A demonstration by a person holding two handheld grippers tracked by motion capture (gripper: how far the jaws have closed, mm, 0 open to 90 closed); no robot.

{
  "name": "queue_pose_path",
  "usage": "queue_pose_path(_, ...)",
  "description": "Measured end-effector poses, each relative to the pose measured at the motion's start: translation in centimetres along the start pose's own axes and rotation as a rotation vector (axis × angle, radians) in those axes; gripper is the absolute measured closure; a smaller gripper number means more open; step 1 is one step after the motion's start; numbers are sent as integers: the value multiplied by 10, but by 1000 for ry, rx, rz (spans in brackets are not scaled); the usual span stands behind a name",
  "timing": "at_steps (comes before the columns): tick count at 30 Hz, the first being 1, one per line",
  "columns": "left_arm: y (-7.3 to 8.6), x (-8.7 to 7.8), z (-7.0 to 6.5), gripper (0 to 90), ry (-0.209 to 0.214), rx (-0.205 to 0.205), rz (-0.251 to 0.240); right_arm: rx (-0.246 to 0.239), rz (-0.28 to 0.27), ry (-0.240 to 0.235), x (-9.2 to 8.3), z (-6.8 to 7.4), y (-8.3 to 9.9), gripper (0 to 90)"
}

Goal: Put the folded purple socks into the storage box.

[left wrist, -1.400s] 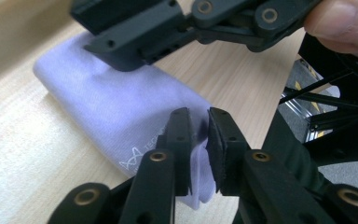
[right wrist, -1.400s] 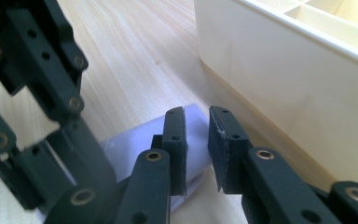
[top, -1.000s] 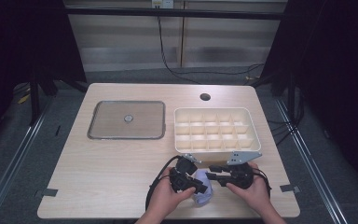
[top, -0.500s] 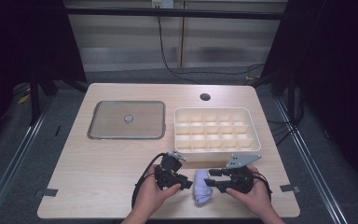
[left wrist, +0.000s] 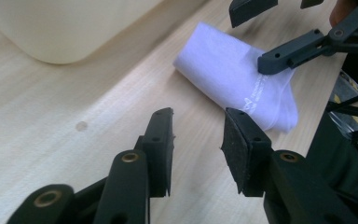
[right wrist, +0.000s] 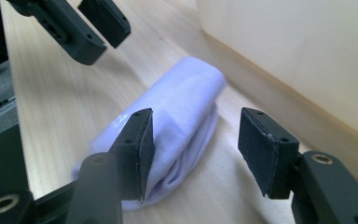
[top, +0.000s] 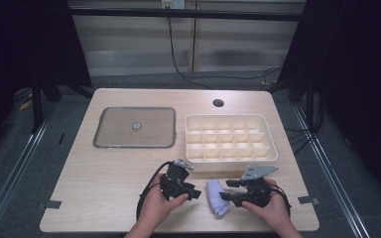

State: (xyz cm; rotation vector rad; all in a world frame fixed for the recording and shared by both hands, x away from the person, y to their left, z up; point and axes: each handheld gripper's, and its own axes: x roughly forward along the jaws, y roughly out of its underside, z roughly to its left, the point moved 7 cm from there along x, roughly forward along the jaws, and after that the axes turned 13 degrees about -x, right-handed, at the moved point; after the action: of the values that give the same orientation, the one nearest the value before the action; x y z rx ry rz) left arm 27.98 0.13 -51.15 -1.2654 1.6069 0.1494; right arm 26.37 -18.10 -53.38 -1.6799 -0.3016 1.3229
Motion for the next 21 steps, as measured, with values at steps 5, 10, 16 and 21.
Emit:
queue_pose_path(5,1,-2,8,566,-14,15,-13,6,11,-14,1,0,-4,446)
queue_pose_path(10,4,-5,14,549,-25,-5,-25,16,42,-35,4,1,-8,444)
queue_pose_path(16,4,-6,20,485,-47,17,-46,87,70,-60,-1,-5,-8,433)
queue_pose_path(21,5,-4,25,464,-63,27,-62,121,94,-77,-2,-6,-7,433)
